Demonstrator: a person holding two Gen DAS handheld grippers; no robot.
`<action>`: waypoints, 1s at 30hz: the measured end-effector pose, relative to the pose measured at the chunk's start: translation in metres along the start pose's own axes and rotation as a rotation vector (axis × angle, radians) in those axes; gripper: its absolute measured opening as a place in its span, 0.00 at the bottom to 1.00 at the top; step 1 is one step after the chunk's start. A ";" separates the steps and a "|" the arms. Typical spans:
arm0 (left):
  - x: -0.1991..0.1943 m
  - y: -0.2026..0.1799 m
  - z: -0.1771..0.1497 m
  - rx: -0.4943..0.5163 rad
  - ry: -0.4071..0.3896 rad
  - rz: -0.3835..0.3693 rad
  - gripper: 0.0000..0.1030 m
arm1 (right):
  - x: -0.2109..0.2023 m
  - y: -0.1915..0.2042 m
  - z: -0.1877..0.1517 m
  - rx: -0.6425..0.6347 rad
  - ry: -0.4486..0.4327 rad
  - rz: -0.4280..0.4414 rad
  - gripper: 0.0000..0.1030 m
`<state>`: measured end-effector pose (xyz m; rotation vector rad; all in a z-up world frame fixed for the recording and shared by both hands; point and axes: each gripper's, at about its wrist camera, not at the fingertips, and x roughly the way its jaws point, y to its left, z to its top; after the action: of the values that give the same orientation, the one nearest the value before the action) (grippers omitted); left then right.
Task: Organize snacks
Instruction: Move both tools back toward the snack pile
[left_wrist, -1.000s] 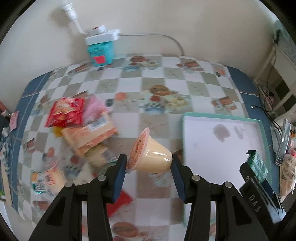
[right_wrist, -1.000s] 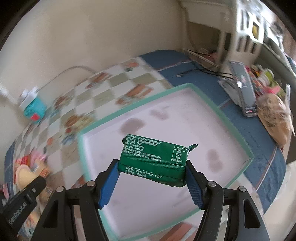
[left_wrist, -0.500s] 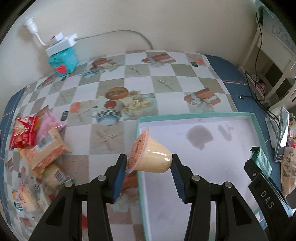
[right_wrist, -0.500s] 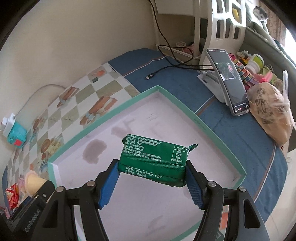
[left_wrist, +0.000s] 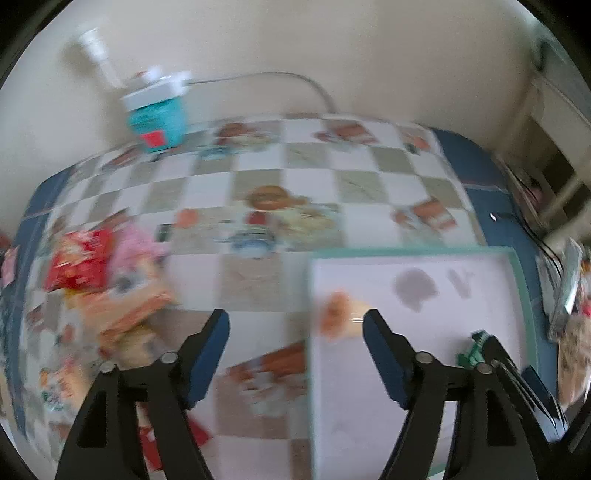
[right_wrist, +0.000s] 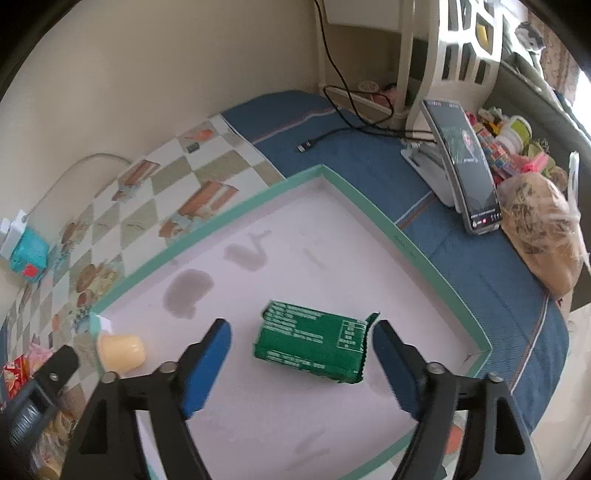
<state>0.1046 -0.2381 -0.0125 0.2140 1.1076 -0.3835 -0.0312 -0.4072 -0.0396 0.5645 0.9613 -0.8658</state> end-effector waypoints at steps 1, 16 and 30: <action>-0.005 0.011 0.001 -0.031 -0.002 0.019 0.83 | -0.005 0.001 0.000 -0.003 -0.009 0.007 0.84; -0.057 0.155 -0.015 -0.324 -0.005 0.214 0.91 | -0.082 0.053 -0.025 -0.084 -0.089 0.080 0.84; -0.069 0.226 -0.058 -0.409 0.022 0.259 0.92 | -0.118 0.128 -0.082 -0.278 -0.095 0.172 0.84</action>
<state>0.1214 0.0029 0.0195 -0.0018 1.1391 0.0793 0.0032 -0.2315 0.0309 0.3578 0.9134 -0.5871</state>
